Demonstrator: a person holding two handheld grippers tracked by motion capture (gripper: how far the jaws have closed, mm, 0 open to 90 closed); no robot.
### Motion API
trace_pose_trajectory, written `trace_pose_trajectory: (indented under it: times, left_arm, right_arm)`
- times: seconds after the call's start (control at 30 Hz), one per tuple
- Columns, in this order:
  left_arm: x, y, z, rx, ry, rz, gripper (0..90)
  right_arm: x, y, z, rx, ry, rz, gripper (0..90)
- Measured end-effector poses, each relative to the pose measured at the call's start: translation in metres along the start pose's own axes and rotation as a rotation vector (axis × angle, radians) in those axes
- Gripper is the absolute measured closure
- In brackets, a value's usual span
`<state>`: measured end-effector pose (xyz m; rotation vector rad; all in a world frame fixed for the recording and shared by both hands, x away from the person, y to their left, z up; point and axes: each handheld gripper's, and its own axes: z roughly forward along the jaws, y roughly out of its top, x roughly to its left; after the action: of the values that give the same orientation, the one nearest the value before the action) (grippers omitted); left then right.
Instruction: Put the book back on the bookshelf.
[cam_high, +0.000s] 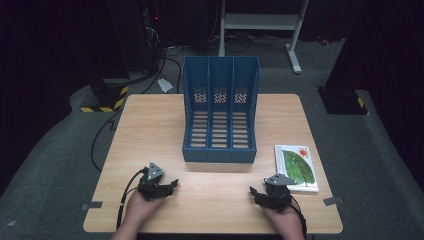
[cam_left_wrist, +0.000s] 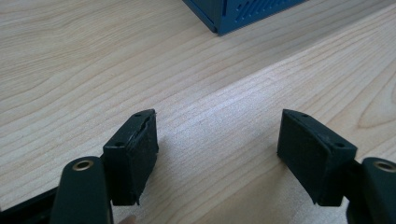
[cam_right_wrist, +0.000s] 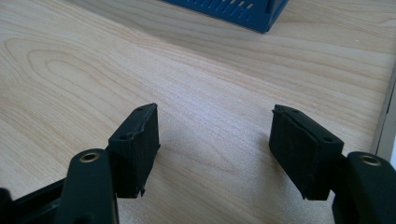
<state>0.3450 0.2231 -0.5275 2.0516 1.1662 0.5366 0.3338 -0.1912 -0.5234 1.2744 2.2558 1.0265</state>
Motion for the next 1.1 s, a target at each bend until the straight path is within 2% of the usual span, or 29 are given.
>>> trace_pose_trajectory:
  times: [0.33,0.5,0.57,0.63,0.67,0.73,0.83,0.9,1.03,1.1]
  left_arm:
    - [0.0,0.0,0.0,-0.001,0.0,0.0,29.0]
    - [0.0,0.0,0.0,-0.001,-0.001,0.001,29.0]
    - [0.0,0.0,0.0,0.0,-0.002,0.001,29.0]
    - [0.0,0.0,0.0,0.0,-0.002,0.001,29.0]
    - [0.0,0.0,0.0,-0.001,-0.002,0.001,29.0]
    - [0.0,0.0,0.0,0.0,-0.002,0.001,29.0]
    - [0.0,0.0,0.0,0.0,-0.002,0.002,29.0]
    - [0.0,0.001,0.0,0.001,-0.002,0.005,29.0]
    - [0.001,0.001,0.0,0.003,-0.004,0.009,29.0]
    - [0.0,0.001,0.0,0.002,-0.003,0.008,29.0]
  right_arm:
    - [0.001,0.0,0.001,0.004,-0.004,-0.006,32.6]
    - [-0.001,-0.001,-0.004,-0.035,0.005,0.007,29.8]
    - [-0.003,0.0,-0.006,-0.045,-0.011,0.003,28.2]
    - [-0.005,0.002,-0.009,-0.055,-0.049,-0.026,27.6]
    - [-0.008,0.003,-0.011,-0.064,-0.061,-0.021,26.9]
    - [-0.018,0.005,-0.018,-0.082,-0.09,0.02,25.5]
    - [-0.038,0.006,-0.028,-0.096,-0.172,0.061,23.1]
    - [-0.051,0.004,-0.033,-0.077,-0.237,0.08,22.5]
    - [-0.077,-0.003,-0.04,-0.07,-0.293,0.154,22.3]
    - [-0.088,-0.007,-0.041,-0.062,-0.304,0.173,22.0]
